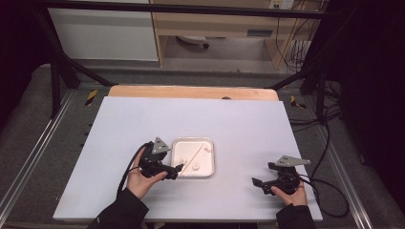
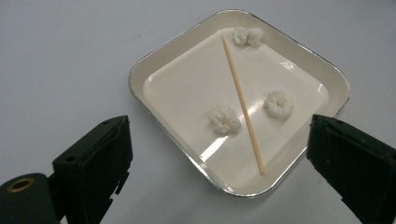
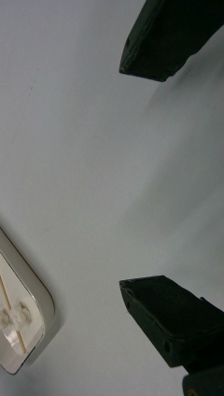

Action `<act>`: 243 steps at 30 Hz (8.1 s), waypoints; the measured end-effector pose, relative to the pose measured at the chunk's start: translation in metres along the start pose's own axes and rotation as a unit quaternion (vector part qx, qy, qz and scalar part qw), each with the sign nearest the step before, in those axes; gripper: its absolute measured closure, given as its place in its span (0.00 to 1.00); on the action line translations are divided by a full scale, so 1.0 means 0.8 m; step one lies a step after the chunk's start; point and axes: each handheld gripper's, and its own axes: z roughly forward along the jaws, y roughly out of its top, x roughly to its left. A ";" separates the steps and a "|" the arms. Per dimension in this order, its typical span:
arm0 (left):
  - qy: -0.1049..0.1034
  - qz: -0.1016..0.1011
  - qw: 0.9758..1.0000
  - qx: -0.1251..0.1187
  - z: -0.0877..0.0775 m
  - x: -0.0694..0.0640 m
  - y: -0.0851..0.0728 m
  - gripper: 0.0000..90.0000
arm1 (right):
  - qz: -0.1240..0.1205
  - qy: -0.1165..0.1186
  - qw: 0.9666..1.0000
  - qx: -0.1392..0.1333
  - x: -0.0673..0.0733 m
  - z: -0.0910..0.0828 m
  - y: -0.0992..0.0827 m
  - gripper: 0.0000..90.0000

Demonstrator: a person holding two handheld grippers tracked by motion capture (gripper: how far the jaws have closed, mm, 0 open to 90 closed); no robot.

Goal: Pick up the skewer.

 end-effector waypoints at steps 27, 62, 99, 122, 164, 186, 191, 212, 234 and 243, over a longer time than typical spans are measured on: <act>0.012 0.017 0.999 0.050 0.074 -0.040 0.031 0.69 | -0.002 0.001 1.000 0.002 0.001 0.001 0.000 0.01; 0.047 -0.019 0.998 0.049 0.088 -0.051 0.018 0.98 | -0.004 0.003 1.000 0.003 0.001 0.001 0.000 0.01; -0.006 -0.017 1.000 -0.017 0.031 -0.030 0.013 0.99 | -0.032 -0.013 0.999 -0.006 0.011 0.006 0.007 0.01; -0.060 0.030 0.998 0.000 0.019 -0.040 0.021 0.99 | -0.145 -0.059 0.987 0.023 0.041 0.018 0.031 0.02; -0.120 0.138 0.982 0.051 0.050 -0.112 0.079 0.99 | -0.399 -0.074 0.913 0.054 0.097 0.025 0.061 0.23; -0.130 0.174 0.973 0.074 0.064 -0.138 0.095 0.99 | -0.533 -0.069 0.841 0.056 0.104 0.028 0.061 0.47; -0.129 0.178 0.972 0.078 0.067 -0.142 0.096 0.99 | -0.562 -0.068 0.822 0.061 0.107 0.031 0.062 0.54; -0.140 0.191 0.968 0.084 0.072 -0.157 0.100 0.99 | -0.608 -0.066 0.789 0.068 0.113 0.036 0.056 0.75; -0.150 0.196 0.964 0.095 0.075 -0.159 0.099 0.99 | -0.647 -0.062 0.755 0.088 0.116 0.041 0.051 0.98; -0.156 0.191 0.964 0.102 0.075 -0.155 0.099 0.98 | -0.652 -0.060 0.751 0.085 0.118 0.042 0.051 0.99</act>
